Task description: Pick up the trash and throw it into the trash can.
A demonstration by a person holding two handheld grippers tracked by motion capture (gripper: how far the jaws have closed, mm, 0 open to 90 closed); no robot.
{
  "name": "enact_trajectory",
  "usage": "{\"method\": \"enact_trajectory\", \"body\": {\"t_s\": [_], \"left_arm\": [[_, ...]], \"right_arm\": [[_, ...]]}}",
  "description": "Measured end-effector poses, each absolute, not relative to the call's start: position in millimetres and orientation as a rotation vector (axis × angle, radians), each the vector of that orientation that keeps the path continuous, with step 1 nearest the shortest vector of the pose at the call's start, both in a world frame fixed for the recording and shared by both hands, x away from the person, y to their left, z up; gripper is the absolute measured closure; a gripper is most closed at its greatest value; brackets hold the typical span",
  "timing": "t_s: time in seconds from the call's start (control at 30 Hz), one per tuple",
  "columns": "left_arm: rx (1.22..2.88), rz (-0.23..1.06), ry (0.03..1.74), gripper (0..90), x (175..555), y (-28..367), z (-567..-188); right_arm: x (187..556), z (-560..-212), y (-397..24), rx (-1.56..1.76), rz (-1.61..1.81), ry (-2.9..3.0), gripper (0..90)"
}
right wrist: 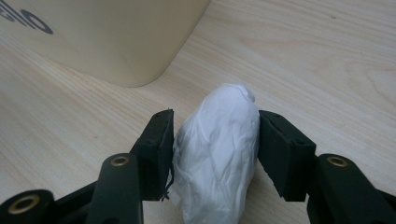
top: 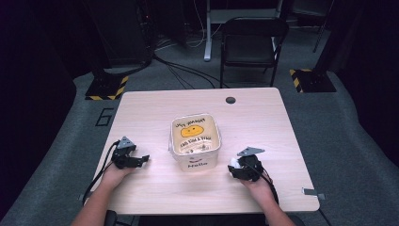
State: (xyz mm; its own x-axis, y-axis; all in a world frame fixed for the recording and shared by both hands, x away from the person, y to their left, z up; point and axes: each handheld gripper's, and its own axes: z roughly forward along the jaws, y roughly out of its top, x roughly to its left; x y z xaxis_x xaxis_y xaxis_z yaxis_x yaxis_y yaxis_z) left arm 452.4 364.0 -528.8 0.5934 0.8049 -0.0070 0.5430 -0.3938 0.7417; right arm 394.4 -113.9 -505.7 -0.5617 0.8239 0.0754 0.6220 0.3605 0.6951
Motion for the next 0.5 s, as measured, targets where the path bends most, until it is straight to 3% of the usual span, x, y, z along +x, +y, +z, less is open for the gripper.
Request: {"method": "enact_trajectory", "body": {"t_s": [0.5], "left_arm": [[2.094, 0.466, 1.064, 16.4, 452.4, 363.9, -529.1]], "right_arm": [[393.7, -486.8, -121.5, 1.279, 1.034, 2.333, 47.3]]}}
